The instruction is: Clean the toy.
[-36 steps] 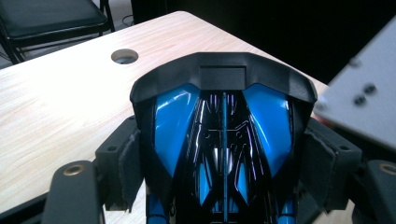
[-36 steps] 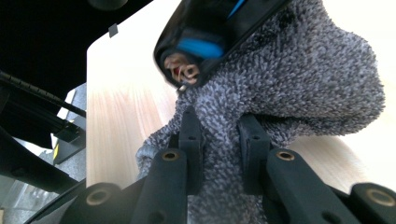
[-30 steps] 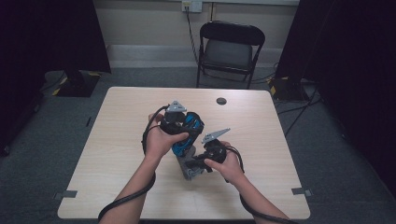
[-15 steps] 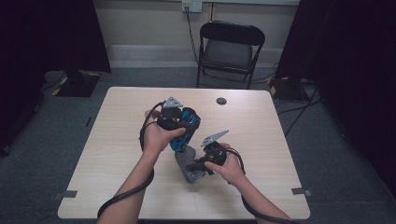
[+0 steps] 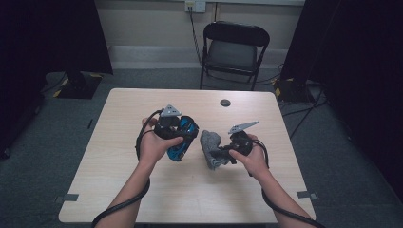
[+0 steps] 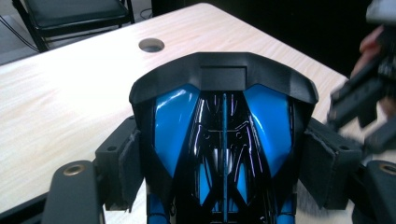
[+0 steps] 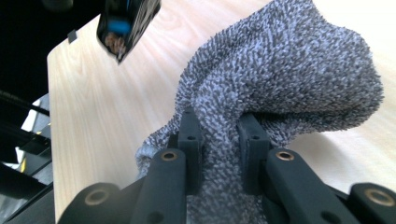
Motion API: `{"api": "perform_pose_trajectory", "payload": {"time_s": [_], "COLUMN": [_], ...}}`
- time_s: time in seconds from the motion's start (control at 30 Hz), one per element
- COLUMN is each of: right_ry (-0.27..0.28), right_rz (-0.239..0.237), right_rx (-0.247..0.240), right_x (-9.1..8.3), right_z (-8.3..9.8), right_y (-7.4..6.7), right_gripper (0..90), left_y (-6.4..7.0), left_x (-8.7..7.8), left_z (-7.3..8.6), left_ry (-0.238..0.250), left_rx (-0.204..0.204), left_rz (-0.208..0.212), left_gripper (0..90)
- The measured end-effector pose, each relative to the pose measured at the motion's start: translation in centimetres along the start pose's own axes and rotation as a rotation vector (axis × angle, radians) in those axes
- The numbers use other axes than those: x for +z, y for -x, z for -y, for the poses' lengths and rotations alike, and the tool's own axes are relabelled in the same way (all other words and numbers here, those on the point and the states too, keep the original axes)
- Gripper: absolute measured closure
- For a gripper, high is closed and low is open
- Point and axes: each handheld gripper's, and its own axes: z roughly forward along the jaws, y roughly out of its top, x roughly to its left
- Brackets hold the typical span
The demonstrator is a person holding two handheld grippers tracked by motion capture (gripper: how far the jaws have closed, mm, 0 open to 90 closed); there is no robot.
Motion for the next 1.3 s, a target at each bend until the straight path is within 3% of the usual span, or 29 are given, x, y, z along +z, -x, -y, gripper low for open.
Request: {"api": "perform_pose_trajectory", "payload": {"time_s": [0.33, 0.7, 0.97, 1.3], "right_ry": [0.053, 0.078, 0.073, 0.076], "right_rz": [0.022, 0.008, -0.002, -0.001], "right_rx": [0.001, -0.022, -0.046, -0.036], "right_x": [-1.4, -1.6, -1.2, -1.2], "right_z": [-1.0, -2.4, -3.0, -2.8], "right_y": [0.5, 0.0, -0.7, -0.5], "right_gripper": [75.8, 75.8, 75.8, 75.8], "left_y": [0.8, 1.8, 2.1, 2.1], "left_x": [0.6, 1.1, 1.5, 1.3], "left_z": [1.5, 2.1, 2.4, 2.4], "left_ry": [-0.024, -0.04, -0.049, -0.042], "left_rx": [0.019, 0.049, 0.048, 0.05], "left_rz": [0.026, 0.055, 0.066, 0.066], "left_gripper": [25.3, 25.4, 25.3, 25.3]}}
